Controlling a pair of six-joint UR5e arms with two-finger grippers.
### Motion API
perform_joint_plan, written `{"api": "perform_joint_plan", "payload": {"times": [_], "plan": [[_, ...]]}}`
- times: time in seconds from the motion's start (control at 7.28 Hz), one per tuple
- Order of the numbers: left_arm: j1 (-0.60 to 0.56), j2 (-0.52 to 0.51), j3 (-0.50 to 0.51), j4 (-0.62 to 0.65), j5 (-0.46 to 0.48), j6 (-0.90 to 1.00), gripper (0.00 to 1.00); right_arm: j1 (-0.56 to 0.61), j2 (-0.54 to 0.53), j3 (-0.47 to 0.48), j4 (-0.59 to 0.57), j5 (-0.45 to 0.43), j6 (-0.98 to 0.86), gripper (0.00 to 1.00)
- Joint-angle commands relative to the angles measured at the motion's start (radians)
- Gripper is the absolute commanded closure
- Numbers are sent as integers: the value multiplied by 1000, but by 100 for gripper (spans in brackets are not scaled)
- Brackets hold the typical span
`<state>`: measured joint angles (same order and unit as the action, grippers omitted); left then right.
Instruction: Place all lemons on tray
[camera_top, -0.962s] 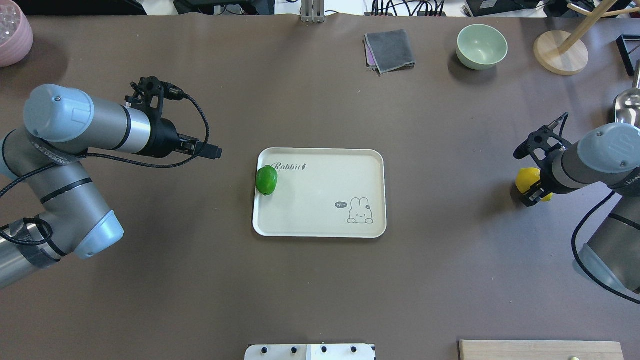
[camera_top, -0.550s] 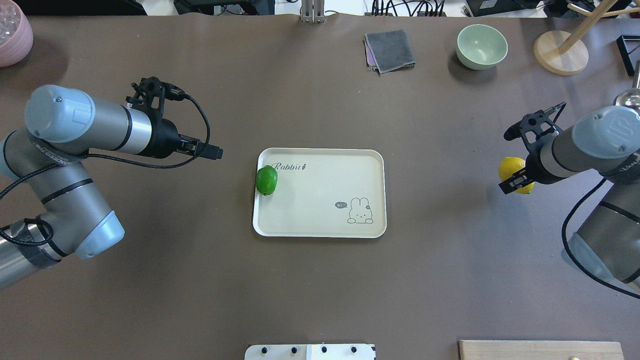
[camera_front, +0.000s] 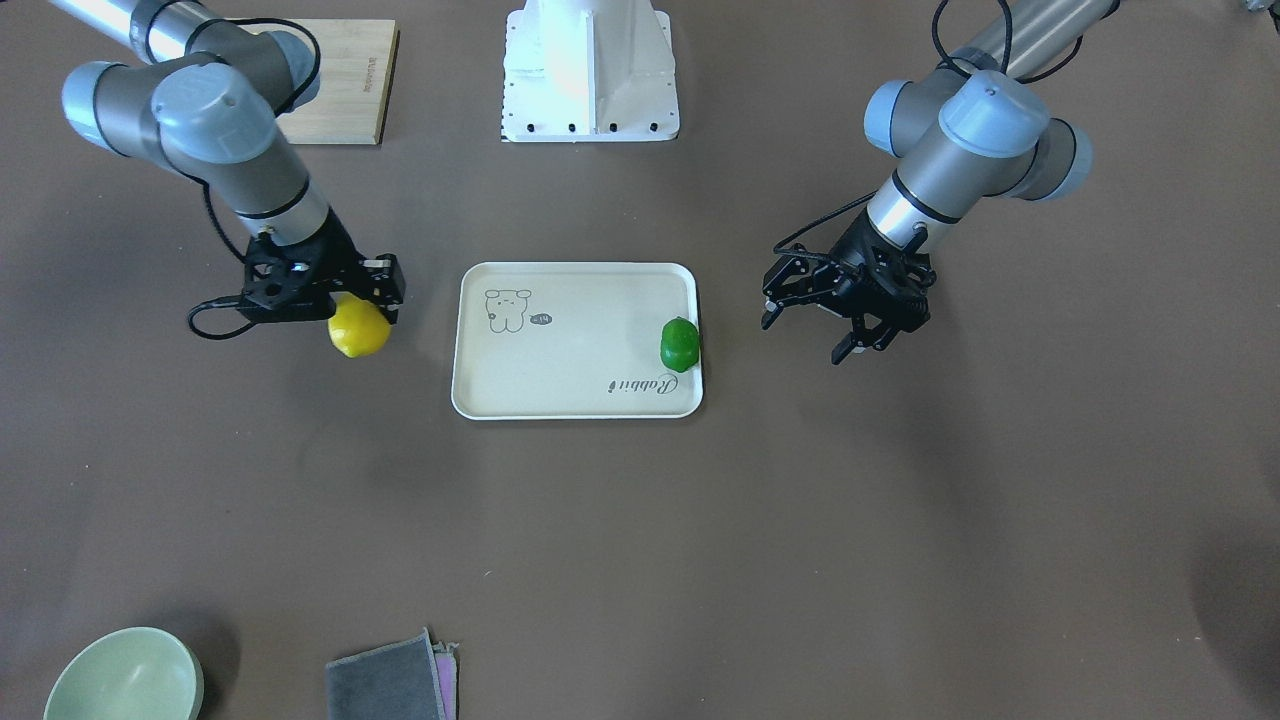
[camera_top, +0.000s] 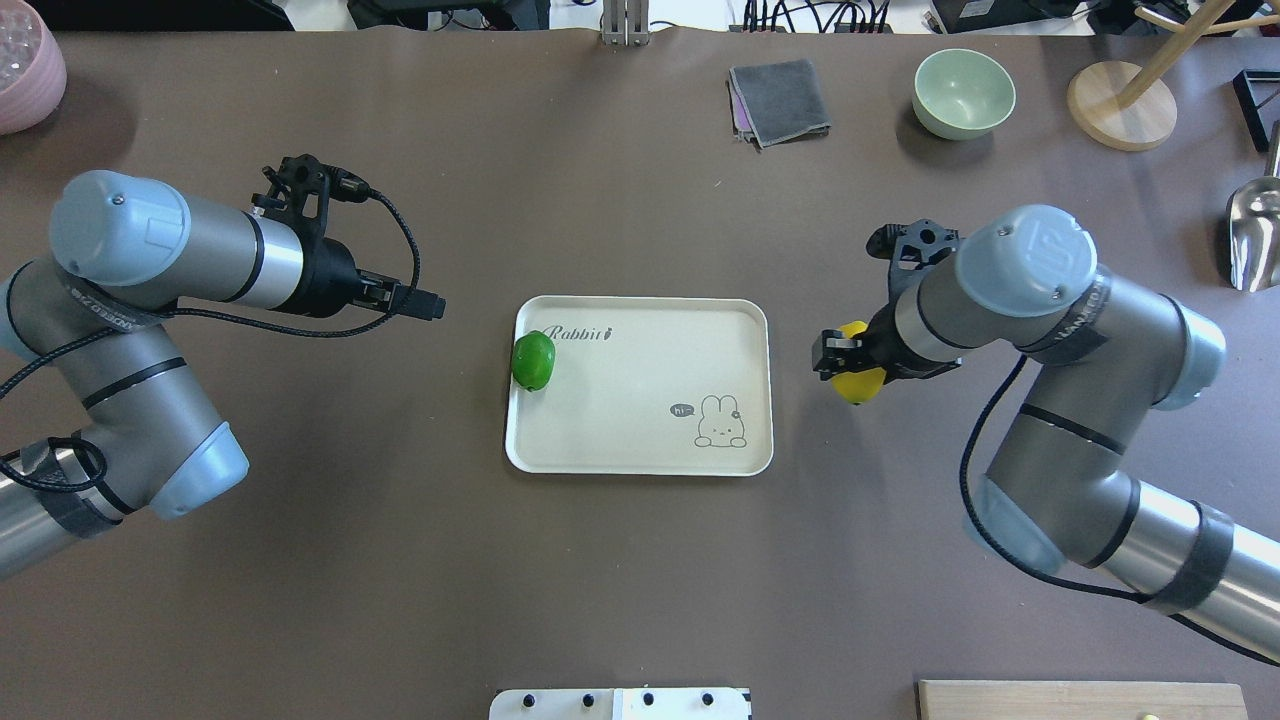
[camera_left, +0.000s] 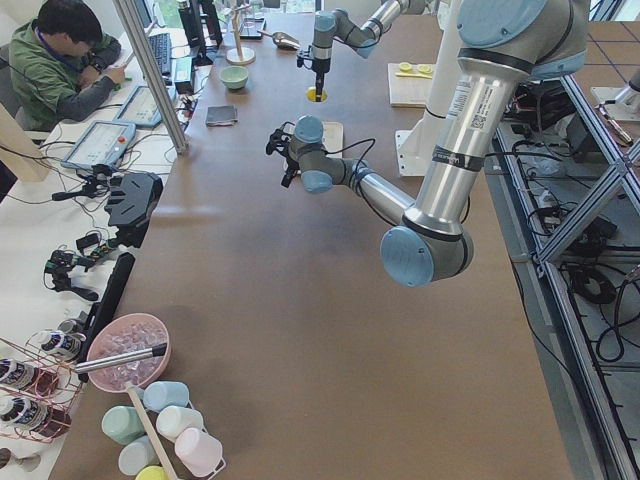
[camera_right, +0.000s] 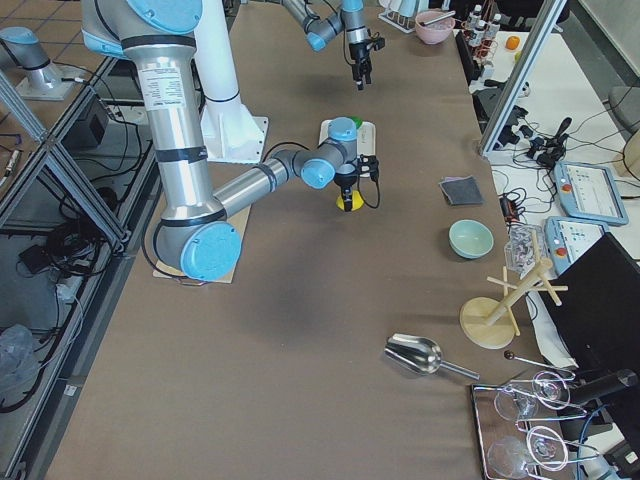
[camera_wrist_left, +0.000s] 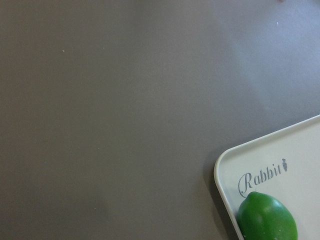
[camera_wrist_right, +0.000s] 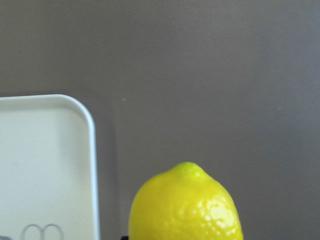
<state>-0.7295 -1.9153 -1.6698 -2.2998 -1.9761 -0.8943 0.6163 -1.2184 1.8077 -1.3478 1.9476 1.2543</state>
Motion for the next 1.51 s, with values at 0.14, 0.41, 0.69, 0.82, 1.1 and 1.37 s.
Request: {"api": "perform_joint_plan", "payload": {"times": [0.14,0.41,0.69,0.82,1.1,1.37], "plan": [[-1,1,-1,-1,-1,0,1,-102,337,-247,-100,-130,200,98],[1,1,1,-1,0,-2,1,-93,352,-245,-140,-130,217,0],[1,2,-1,-1,-4,-2,1,-37,349,-185,-174,-61,180,0],[-1,2,-1,0,-7,3,1,11,333,-118,-247,14,110,0],[-57,4,2,23,-80,17,1,135,173,40,-306,94,-136,0],[-212,13,-2,158,-220,243,1,314,7,93,-306,238,-453,0]]}}
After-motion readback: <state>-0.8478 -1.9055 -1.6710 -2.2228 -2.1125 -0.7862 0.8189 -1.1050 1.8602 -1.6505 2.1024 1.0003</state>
